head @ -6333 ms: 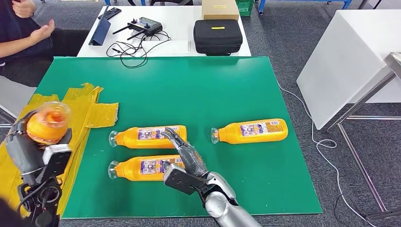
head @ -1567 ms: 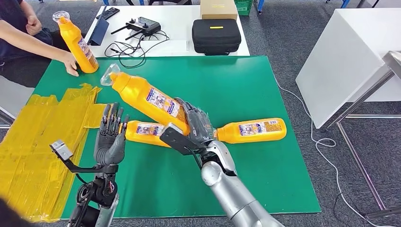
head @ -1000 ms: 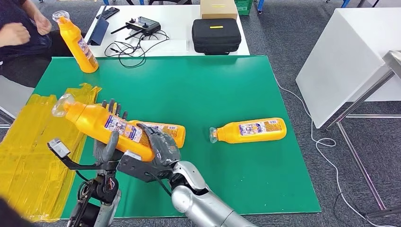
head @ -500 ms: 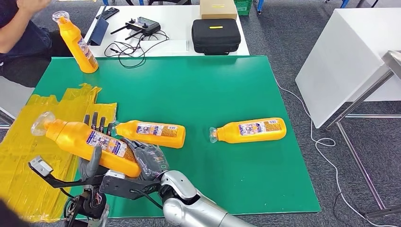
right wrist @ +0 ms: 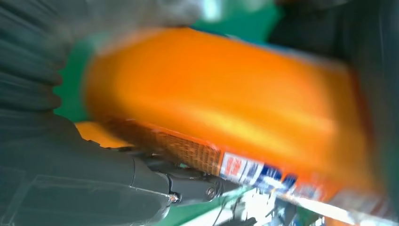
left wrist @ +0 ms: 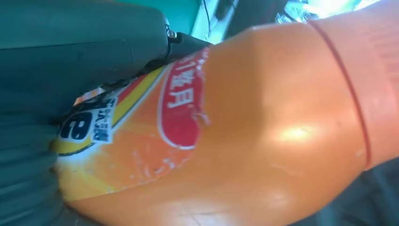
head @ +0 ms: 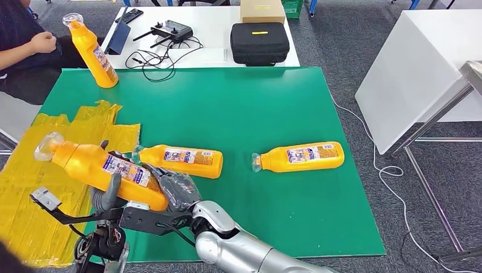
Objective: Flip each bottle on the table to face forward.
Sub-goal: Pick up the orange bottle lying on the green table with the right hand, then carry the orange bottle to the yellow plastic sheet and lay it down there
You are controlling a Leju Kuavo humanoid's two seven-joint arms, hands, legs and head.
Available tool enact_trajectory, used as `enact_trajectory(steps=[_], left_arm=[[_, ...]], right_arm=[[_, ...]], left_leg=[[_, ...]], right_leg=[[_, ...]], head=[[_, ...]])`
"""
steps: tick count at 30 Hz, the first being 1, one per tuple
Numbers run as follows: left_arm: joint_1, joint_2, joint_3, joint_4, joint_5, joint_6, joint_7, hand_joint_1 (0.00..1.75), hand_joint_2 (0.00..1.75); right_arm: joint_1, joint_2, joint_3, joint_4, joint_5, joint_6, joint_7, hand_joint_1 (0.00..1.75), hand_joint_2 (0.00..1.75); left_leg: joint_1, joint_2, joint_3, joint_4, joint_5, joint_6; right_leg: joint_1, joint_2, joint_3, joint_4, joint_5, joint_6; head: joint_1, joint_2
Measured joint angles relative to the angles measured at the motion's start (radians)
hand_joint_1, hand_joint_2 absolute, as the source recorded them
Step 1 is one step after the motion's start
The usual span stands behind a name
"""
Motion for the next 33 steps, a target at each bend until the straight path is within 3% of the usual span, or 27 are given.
enact_trajectory(steps=[1, 3, 8, 16, 22, 26, 29, 33], left_arm=[[-0.003, 0.005, 0.004, 0.0, -0.038, 0.031, -0.012, 1.75, 1.75], [-0.014, 0.017, 0.016, 0.001, -0.147, 0.143, -0.046, 1.75, 1.75], [-0.066, 0.064, 0.066, 0.018, -0.481, 0.524, -0.105, 1.75, 1.75], [-0.084, 0.149, 0.187, 0.12, -0.939, 0.936, -0.141, 1.75, 1.75], [-0.11, 0.137, 0.426, 0.144, -1.593, 0.981, -0.131, 1.75, 1.75], [-0.122, 0.111, 0.548, 0.145, -1.822, 0.981, -0.079, 1.75, 1.75], [-0.121, 0.103, 0.564, 0.15, -1.927, 0.981, 0.012, 1.75, 1.75], [-0.12, 0.109, 0.509, 0.185, -1.973, 0.981, 0.15, 1.75, 1.75]], right_arm=[[0.0, 0.0, 0.003, 0.006, -0.007, 0.01, -0.002, 0.0, 0.0], [0.0, 0.0, 0.007, 0.017, -0.023, 0.028, -0.016, 0.0, 0.0], [0.015, 0.003, 0.013, 0.036, -0.04, 0.037, -0.098, 0.0, 0.0], [0.041, -0.024, -0.09, 0.046, -0.001, 0.025, -0.204, 0.0, 0.0], [0.076, -0.048, -0.183, 0.044, 0.029, 0.022, -0.244, 0.0, 0.0], [0.102, -0.061, -0.22, 0.039, 0.048, 0.018, -0.257, 0.0, 0.0], [0.122, -0.069, -0.242, 0.03, 0.064, 0.016, -0.265, 0.0, 0.0], [0.144, -0.077, -0.266, 0.015, 0.089, 0.017, -0.268, 0.0, 0.0]], left_leg=[[0.0, 0.0, 0.0, 0.0, 0.0, 0.0], [0.0, 0.0, 0.0, 0.0, 0.0, 0.0], [0.002, -0.001, 0.0, 0.0, 0.0, 0.0], [0.001, -0.001, 0.0, 0.0, 0.0, 0.0], [0.001, 0.0, 0.0, 0.0, 0.0, 0.0], [0.001, 0.0, 0.0, 0.0, 0.0, 0.0], [0.001, -0.001, 0.0, 0.0, 0.0, 0.0], [0.001, -0.001, 0.0, 0.0, 0.0, 0.0]], right_leg=[[0.0, 0.0, 0.0, 0.0, 0.0, 0.0], [0.0, 0.0, 0.0, 0.0, 0.0, 0.0], [0.001, -0.001, 0.0, 0.001, 0.0, 0.0], [0.001, -0.001, 0.0, 0.001, 0.0, 0.0], [0.0, 0.0, 0.0, 0.0, 0.0, 0.0], [0.0, 0.0, 0.0, 0.0, 0.0, 0.0], [0.0, -0.001, 0.0, 0.0, 0.0, 0.0], [0.0, -0.001, 0.0, 0.0, 0.0, 0.0]], head=[[0.0, 0.0], [0.0, 0.0], [0.0, 0.0], [0.0, 0.0], [0.0, 0.0], [0.0, 0.0], [0.0, 0.0], [0.0, 0.0]])
